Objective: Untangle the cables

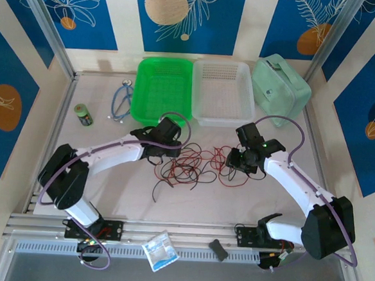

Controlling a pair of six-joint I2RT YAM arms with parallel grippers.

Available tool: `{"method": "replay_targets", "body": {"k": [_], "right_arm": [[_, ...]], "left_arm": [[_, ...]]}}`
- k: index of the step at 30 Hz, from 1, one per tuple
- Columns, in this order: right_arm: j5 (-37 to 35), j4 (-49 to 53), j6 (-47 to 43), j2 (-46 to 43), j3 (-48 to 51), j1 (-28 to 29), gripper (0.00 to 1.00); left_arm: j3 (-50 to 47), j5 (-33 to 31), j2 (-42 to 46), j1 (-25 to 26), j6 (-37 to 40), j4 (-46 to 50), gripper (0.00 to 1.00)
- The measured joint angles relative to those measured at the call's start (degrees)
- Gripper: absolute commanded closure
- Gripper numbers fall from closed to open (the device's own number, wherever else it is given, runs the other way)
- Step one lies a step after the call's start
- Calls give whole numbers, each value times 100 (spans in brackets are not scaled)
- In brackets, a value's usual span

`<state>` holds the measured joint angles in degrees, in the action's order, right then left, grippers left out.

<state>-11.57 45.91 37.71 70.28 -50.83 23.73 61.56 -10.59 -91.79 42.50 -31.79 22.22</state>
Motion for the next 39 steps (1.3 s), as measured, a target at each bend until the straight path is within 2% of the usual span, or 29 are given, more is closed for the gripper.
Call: {"method": "replay_targets", "body": {"k": [7, 13, 32, 34, 37, 39], "right_arm": [[2, -7, 87, -11, 72, 0, 63], [4, -9, 168, -11, 81, 15, 63], [4, -4, 304, 2, 81, 197, 63], [4, -7, 308, 2, 81, 212, 63], [4, -7, 323, 2, 81, 221, 63], [4, -7, 323, 2, 81, 243, 63]], "left_arm": [[0, 155, -358, -367, 33, -824, 52], [0, 422, -697, -490, 42, -1287, 55], [118, 568, -1163, -518, 85, -1674, 77], [129, 566, -1207, -527, 81, -1690, 83], [157, 564, -1263, -529, 94, -1698, 100], [164, 560, -1268, -531, 129, -1703, 100]]}}
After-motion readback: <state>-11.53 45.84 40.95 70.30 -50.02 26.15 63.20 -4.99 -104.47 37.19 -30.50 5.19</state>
